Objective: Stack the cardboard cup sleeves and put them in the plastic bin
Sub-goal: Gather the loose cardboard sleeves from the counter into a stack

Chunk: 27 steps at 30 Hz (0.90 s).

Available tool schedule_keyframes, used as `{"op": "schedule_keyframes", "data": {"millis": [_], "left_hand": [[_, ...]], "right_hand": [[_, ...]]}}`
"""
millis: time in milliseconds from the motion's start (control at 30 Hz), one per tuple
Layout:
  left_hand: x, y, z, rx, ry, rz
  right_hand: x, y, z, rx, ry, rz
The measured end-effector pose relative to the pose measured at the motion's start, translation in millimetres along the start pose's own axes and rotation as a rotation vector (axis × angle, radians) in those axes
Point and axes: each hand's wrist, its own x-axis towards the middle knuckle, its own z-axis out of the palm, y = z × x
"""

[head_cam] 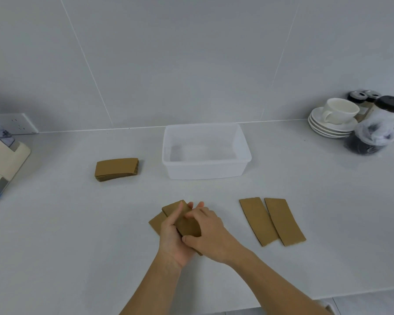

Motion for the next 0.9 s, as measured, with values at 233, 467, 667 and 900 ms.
{"op": "schedule_keyframes", "data": {"millis": [233, 467, 667, 900], "left_hand": [[6.5, -14.5, 15.3, 0.094, 0.113, -0.103], [19.0, -24.5, 30.8, 0.022, 0.099, -0.098], [24.8, -32.5, 45.5, 0.059, 0.086, -0.056], [28.6, -49.9, 49.0, 0.072, 0.086, -0.076]], "right_hand": [[-3.9, 23.3, -29.0, -0.017, -0.166, 0.075], [-13.5, 65.2, -82.1, -0.108, 0.100, 0.303], [-32.1, 119.4, -95.8, -0.221, 0.365, 0.588], [-47.9, 150.6, -69.2, -0.354, 0.392, 0.632]]}}
